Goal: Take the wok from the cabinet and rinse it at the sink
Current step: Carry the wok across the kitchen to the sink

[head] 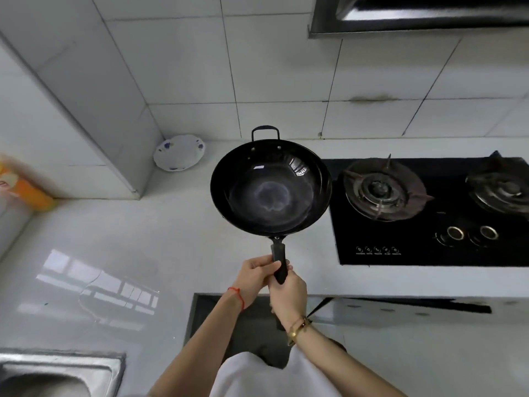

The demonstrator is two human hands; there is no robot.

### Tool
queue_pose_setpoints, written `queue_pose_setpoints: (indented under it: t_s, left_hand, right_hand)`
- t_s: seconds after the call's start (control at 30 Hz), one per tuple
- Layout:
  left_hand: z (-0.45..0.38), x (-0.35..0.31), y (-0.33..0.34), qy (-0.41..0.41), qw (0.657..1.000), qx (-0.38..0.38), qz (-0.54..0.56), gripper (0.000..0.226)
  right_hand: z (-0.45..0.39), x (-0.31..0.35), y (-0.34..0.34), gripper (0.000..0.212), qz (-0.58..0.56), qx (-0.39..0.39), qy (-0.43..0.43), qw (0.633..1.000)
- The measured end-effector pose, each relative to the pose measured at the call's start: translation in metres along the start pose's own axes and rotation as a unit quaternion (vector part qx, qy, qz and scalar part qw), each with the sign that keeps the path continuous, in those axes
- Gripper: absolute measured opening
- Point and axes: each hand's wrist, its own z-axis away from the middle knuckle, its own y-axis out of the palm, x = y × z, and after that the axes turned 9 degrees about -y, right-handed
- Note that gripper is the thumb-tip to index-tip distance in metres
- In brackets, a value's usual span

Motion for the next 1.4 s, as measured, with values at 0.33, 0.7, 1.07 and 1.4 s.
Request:
queue_pose_setpoints:
  t_s: [0.33,0.7,1.07,1.4]
  left_hand:
    - [-0.002,0.007,-0.01,-0.028,0.999,0.03,-0.003,0.025]
    - [-0.002,0.008,-0.013,-0.032,0.999,0.026,-0.013,0.026]
    - [-0.007,0.018,-0.012,-0.037,0.999,0.019,-0.02,0.026]
    - [-0.008,0.023,-0.002,-0.038,0.993,-0.038,-0.109,0.021]
  right_hand:
    - [0.006,-0.008,0.011,0.02,0.023,-0.027,0.027,0.999]
    - [0.005,-0.013,0.015,0.023,0.008,-0.022,0.028,0.999]
    - [0.003,-0.025,0.015,0.027,0.022,-0.004,0.025,0.999]
    - [-0.001,-0.03,-0.002,0.029,0.123,0.065,-0.014,0.99]
